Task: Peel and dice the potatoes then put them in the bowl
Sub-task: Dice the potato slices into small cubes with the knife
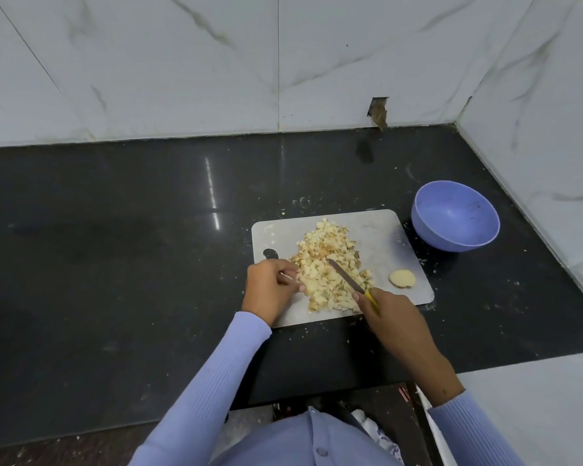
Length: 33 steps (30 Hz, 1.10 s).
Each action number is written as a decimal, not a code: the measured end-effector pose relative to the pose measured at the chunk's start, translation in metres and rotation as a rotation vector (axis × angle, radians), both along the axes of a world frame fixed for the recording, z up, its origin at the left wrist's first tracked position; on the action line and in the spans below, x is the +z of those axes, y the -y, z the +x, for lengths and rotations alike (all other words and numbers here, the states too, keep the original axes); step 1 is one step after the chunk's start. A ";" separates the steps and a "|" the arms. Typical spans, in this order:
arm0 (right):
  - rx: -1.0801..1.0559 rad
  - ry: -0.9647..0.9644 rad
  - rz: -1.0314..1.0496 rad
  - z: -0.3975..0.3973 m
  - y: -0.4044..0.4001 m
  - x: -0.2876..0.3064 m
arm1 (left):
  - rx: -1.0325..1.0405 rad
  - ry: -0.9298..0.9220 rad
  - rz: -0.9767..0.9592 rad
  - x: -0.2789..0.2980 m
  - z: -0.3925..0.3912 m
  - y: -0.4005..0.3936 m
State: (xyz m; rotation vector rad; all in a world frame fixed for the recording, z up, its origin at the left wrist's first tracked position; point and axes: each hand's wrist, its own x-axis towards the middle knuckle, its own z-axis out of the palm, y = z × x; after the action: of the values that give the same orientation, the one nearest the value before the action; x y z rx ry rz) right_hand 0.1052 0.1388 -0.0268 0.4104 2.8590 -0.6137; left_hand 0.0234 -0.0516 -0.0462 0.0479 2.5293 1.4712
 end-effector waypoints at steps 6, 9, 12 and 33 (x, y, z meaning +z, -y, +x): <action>0.063 -0.056 0.129 -0.004 -0.018 0.011 | -0.270 -0.302 -0.221 0.025 -0.021 -0.008; 0.053 -0.076 0.099 -0.005 -0.026 0.015 | -0.170 -0.160 -0.023 0.026 -0.028 -0.026; 0.006 -0.096 -0.029 -0.003 -0.032 0.016 | 0.026 0.122 0.317 0.026 -0.024 -0.041; -0.110 -0.101 -0.358 -0.012 -0.089 0.028 | 0.255 0.020 0.326 0.024 -0.016 -0.109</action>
State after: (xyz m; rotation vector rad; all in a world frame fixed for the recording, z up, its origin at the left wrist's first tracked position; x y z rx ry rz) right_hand 0.0928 0.2274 0.0015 0.4892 2.7471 -1.1727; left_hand 0.0078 0.0572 -0.0217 -0.2451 2.3200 1.9579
